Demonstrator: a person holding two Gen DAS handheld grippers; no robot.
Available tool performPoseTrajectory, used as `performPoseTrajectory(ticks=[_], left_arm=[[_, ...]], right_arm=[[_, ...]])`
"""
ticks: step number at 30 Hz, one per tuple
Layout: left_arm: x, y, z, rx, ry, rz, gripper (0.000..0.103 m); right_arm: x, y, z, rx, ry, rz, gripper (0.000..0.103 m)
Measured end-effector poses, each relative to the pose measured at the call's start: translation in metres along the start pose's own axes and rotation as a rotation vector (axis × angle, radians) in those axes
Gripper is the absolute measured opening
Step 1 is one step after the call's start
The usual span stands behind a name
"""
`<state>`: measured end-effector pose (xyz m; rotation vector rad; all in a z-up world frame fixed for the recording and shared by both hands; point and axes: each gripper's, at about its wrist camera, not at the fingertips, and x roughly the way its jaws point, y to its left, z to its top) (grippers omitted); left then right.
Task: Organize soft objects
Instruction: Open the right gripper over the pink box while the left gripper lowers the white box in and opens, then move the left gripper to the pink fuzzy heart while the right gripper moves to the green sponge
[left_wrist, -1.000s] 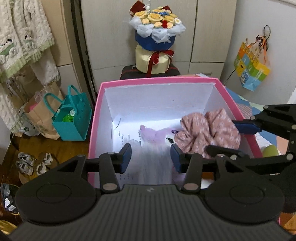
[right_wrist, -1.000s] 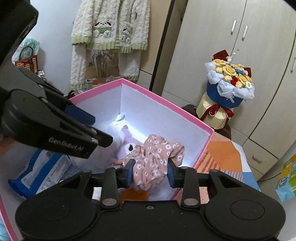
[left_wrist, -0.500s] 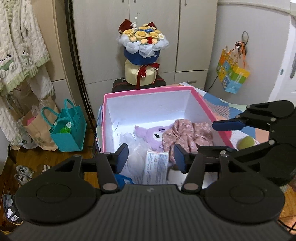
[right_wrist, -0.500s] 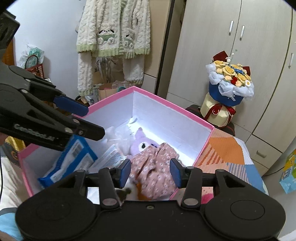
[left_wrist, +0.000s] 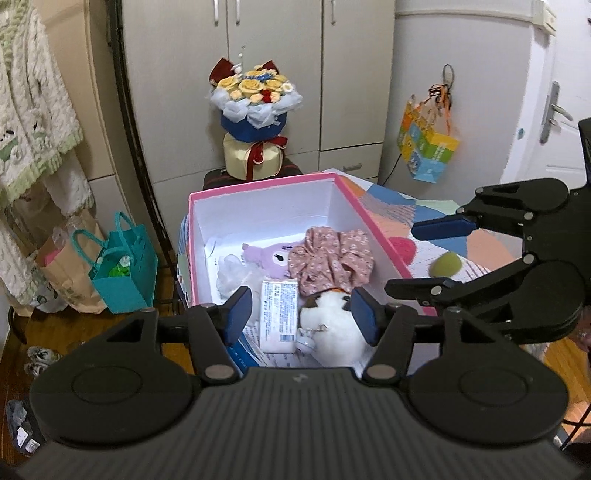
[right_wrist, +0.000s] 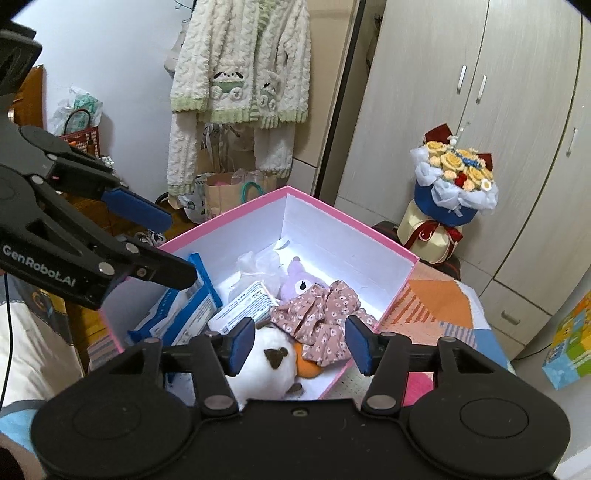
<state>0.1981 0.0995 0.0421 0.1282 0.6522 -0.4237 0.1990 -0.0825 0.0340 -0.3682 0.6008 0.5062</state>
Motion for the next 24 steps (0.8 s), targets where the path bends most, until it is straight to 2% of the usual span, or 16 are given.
performPoseTrajectory(ticks=[8,13,18,24], left_arm=[[-0.025,-0.018,-0.010,0.012,-0.021,-0.044,0.060],[-0.038,-0.037,-0.017,0.038,-0.004,-0.094,0.062],[-0.040,-0.061,-0.019,0.077,0.009,-0.129,0.062],[-0.021,-0.095,-0.015,0.112,0.040,-0.182,0.062]], right_arm=[[-0.031,0.007,-0.012,-0.029,-0.023,-0.020,0.065],[-0.056,0.003,-0.031,-0.009,-0.035,-0.007,0.068],[-0.079,-0.018,-0.063,0.059,-0.037,-0.014,0.069],[-0.099,-0.051,-0.104,0.133,-0.053,-0.031,0.070]])
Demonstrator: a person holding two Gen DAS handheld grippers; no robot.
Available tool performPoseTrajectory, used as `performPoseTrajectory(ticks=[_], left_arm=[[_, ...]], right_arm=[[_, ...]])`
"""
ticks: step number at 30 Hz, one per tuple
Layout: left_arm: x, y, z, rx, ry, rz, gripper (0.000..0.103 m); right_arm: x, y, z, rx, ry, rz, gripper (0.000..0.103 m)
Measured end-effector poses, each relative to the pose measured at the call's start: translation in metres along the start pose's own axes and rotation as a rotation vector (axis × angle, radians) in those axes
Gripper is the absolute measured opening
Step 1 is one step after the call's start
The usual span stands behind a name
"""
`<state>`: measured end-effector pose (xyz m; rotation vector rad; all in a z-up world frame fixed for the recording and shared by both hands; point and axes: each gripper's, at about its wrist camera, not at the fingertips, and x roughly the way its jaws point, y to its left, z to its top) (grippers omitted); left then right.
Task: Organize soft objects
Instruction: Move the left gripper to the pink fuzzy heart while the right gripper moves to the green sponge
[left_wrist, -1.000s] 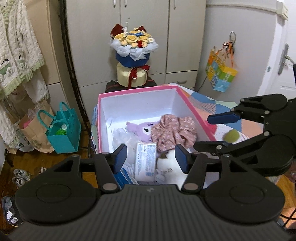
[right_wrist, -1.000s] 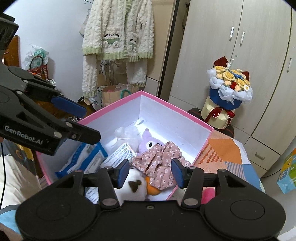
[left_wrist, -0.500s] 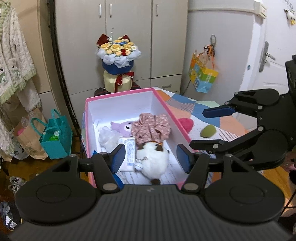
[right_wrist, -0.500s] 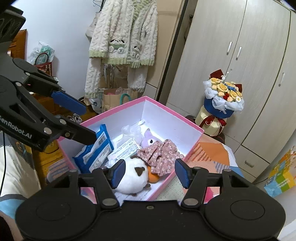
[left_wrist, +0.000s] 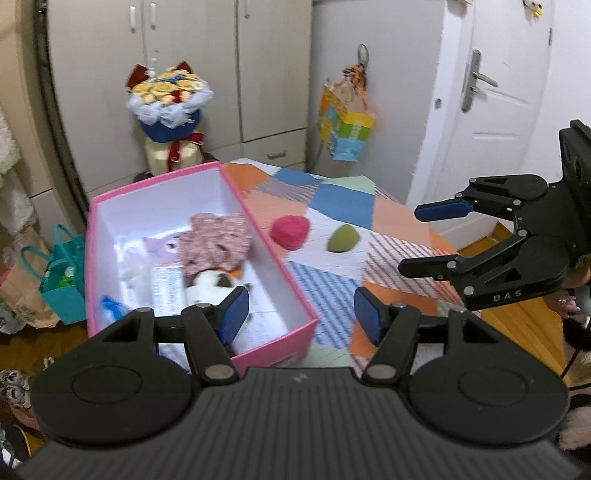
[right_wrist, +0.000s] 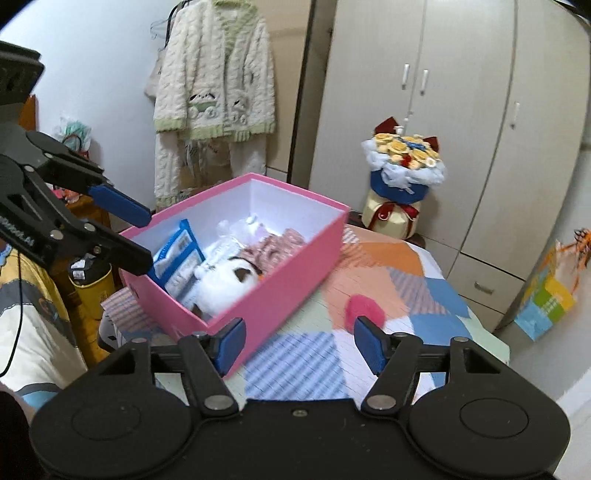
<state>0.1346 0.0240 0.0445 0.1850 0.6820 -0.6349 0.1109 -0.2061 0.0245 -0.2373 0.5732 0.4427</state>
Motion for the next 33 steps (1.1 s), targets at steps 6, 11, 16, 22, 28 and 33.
performPoseTrajectory(ticks=[6,11,16,22,28,33], left_arm=[[0.034,-0.025,0.013,0.004,0.000,0.008,0.062],[0.064,-0.042,0.027,-0.004,-0.009,0.030,0.062],[0.101,-0.056,0.039,-0.038,-0.025,0.075,0.062],[0.153,-0.068,0.052,-0.123,-0.090,0.190,0.062],[0.206,-0.061,0.053,-0.171,-0.104,0.304,0.062],[0.245,-0.045,0.046,-0.235,-0.066,0.352,0.062]], right_arm=[[-0.002,-0.036,-0.023,0.062,-0.002,-0.014,0.071],[0.007,-0.062,-0.039,0.088,-0.026,-0.012,0.071],[0.026,-0.085,-0.051,0.106,-0.055,0.007,0.072],[0.067,-0.113,-0.063,0.142,-0.061,0.053,0.072],[0.110,-0.127,-0.070,0.138,-0.016,0.065,0.071],[0.136,-0.127,-0.074,0.129,0.011,0.067,0.071]])
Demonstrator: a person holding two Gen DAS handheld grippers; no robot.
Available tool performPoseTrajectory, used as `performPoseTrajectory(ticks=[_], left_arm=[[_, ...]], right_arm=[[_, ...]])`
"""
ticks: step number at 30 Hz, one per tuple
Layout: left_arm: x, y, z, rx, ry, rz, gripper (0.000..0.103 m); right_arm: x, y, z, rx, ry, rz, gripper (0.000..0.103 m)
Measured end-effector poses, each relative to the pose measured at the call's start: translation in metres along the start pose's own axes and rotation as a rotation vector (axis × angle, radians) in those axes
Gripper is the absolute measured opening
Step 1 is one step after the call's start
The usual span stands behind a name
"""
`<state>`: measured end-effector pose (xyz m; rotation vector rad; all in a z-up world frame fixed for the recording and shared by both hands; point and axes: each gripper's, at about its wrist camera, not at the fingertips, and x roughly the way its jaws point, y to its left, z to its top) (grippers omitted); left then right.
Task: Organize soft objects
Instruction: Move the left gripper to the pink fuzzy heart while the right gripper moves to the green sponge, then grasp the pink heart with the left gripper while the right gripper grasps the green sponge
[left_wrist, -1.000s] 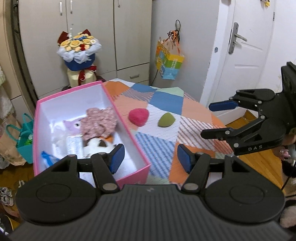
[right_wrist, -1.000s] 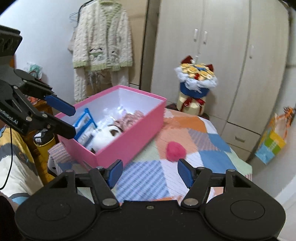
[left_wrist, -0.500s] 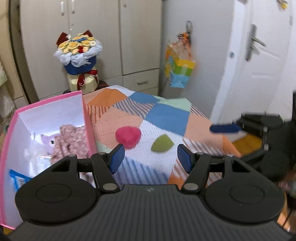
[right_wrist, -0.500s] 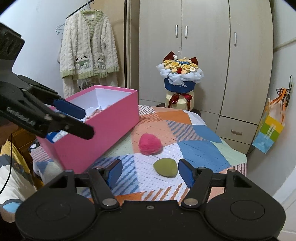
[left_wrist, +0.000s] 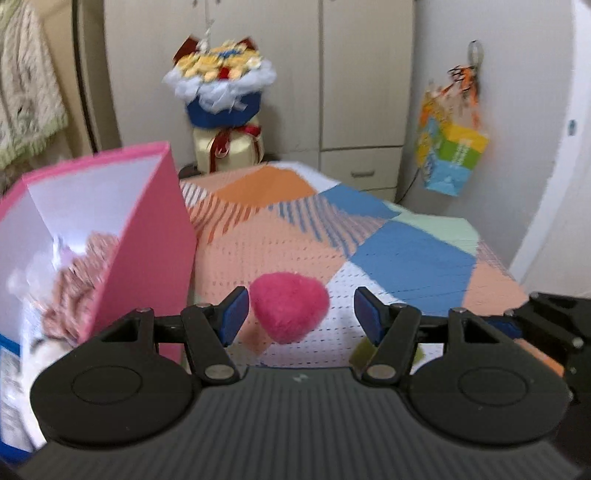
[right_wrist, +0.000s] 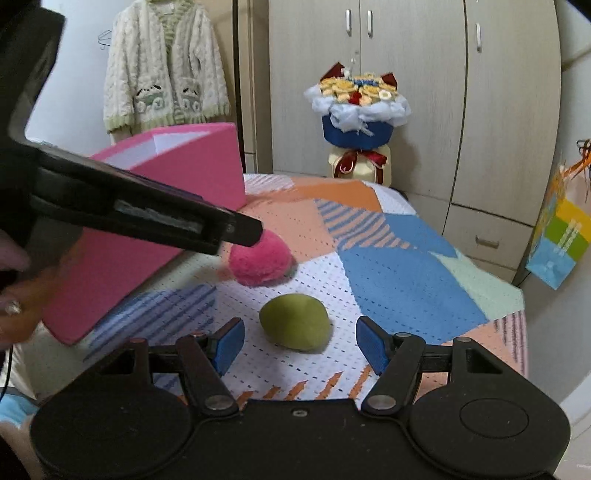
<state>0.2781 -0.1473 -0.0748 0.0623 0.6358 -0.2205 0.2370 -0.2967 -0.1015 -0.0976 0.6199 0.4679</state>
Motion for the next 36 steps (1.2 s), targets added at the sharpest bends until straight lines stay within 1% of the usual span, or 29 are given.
performPoseTrajectory(ticks=[4,6,8,10,12,15,18,19,20,21,23,25,27,30,33,36], left_arm=[[0.016,-0.003,-0.005,-0.005,-0.006,0.055,0.062],[0.020,-0.003,-0.004,-0.042,-0.021,0.072,0.062],[0.027,-0.004,-0.004,-0.069,-0.009,0.077,0.062],[0.035,-0.007,-0.005,-0.066,0.011,0.085,0.062],[0.041,-0.007,-0.006,-0.075,0.021,0.097,0.062],[0.045,-0.006,-0.008,-0.094,0.016,0.113,0.063],[0.049,-0.002,-0.009,-0.135,0.004,0.117,0.063],[0.049,0.000,-0.009,-0.149,0.003,0.110,0.062],[0.050,0.001,-0.009,-0.154,0.007,0.104,0.060],[0.050,0.002,-0.009,-0.155,0.007,0.101,0.057],[0.048,0.000,-0.009,-0.147,-0.002,0.109,0.054],[0.047,-0.001,-0.011,-0.141,-0.006,0.130,0.053],[0.044,-0.001,-0.012,-0.143,-0.009,0.125,0.052],[0.037,-0.002,-0.014,-0.126,-0.024,0.127,0.051],[0.025,-0.004,-0.015,-0.114,-0.051,0.122,0.051],[0.008,-0.005,-0.018,-0.108,-0.082,0.100,0.051]], right_arm=[[0.016,-0.004,0.002,0.022,0.018,0.016,0.071],[0.024,-0.003,0.002,0.015,0.031,0.011,0.071],[0.031,-0.004,0.003,0.010,0.044,0.018,0.071],[0.035,-0.003,0.002,0.009,0.059,0.025,0.071],[0.037,-0.004,0.001,0.018,0.050,0.023,0.071],[0.037,-0.006,0.003,0.041,0.042,0.019,0.071],[0.039,-0.005,0.002,0.028,0.041,0.009,0.071],[0.039,-0.003,0.002,0.015,0.039,0.001,0.069],[0.038,-0.002,0.001,0.006,0.036,-0.006,0.059],[0.037,0.000,0.000,-0.001,0.033,-0.002,0.055],[0.035,0.002,-0.001,0.003,0.028,-0.006,0.051],[0.033,0.003,-0.002,0.020,0.038,-0.014,0.051],[0.026,0.001,0.000,0.074,0.044,-0.024,0.051],[0.011,0.000,-0.003,0.160,0.002,-0.022,0.051],[-0.001,0.004,-0.008,0.178,-0.025,-0.050,0.051],[-0.010,0.006,-0.014,0.206,-0.034,-0.077,0.051]])
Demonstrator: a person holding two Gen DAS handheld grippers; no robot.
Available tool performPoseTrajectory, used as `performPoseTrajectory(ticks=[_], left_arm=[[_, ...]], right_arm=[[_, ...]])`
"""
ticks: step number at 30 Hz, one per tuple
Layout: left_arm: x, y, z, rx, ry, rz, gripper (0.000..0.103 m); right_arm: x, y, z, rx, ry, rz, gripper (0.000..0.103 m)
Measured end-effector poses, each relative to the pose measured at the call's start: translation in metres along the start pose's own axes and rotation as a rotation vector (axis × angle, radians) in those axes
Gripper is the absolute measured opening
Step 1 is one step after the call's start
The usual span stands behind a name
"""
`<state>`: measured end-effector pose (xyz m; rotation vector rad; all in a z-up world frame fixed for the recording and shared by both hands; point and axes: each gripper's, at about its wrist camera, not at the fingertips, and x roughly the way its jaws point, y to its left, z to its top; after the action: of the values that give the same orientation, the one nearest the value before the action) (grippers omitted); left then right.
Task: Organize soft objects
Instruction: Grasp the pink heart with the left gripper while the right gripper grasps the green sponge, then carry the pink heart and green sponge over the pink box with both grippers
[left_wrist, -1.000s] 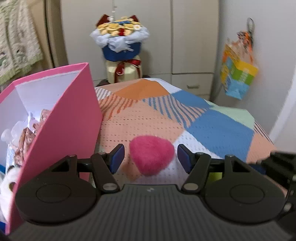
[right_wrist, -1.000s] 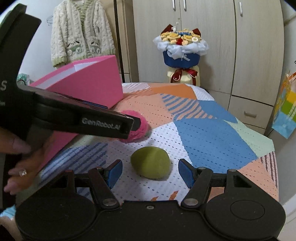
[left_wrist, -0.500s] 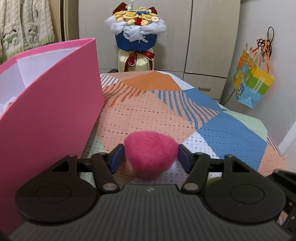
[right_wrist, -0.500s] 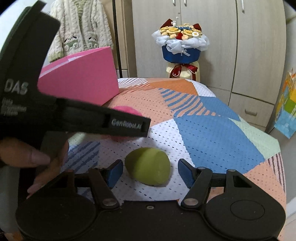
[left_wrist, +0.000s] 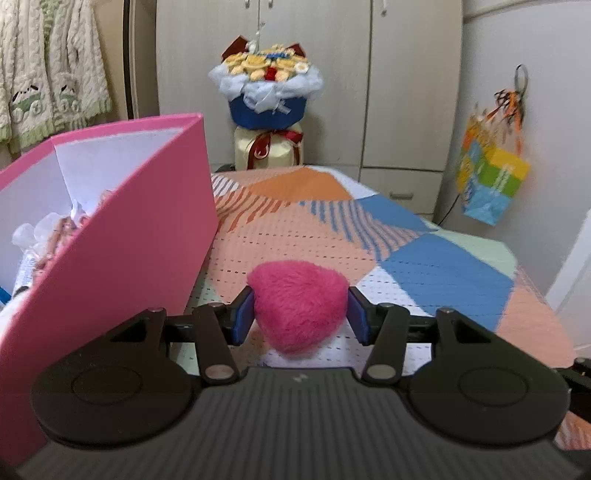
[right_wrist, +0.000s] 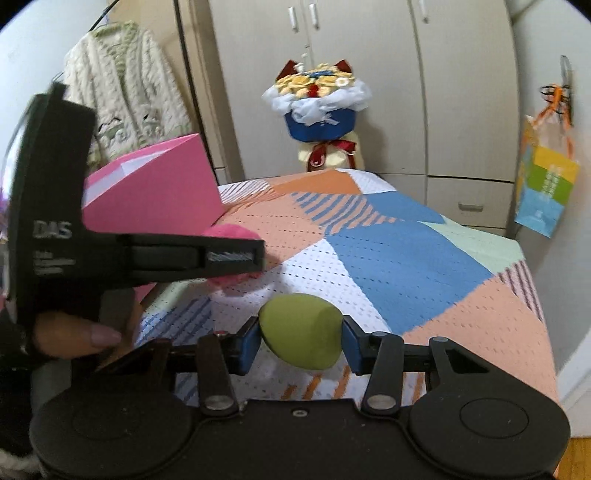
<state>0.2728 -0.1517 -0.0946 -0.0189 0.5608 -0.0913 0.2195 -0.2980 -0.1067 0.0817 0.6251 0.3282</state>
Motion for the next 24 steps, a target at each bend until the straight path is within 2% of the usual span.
performPoseTrajectory(ticks=[11,16,19,24], left_arm=[[-0.053,0.007,-0.014,-0.006,-0.027,-0.140,0.051],[-0.080,0.015,-0.024,0.030,-0.051,-0.226,0.051],[-0.094,0.024,-0.033,0.050,-0.025,-0.299,0.051],[-0.112,0.038,-0.042,0.104,0.029,-0.367,0.051]], right_arm=[[-0.032,0.005,-0.022,0.065,-0.034,-0.064,0.052],[-0.042,0.011,-0.031,0.065,-0.040,-0.092,0.052],[-0.047,0.017,-0.036,0.058,-0.028,-0.099,0.052],[-0.058,0.027,-0.043,0.050,-0.015,-0.106,0.052]])
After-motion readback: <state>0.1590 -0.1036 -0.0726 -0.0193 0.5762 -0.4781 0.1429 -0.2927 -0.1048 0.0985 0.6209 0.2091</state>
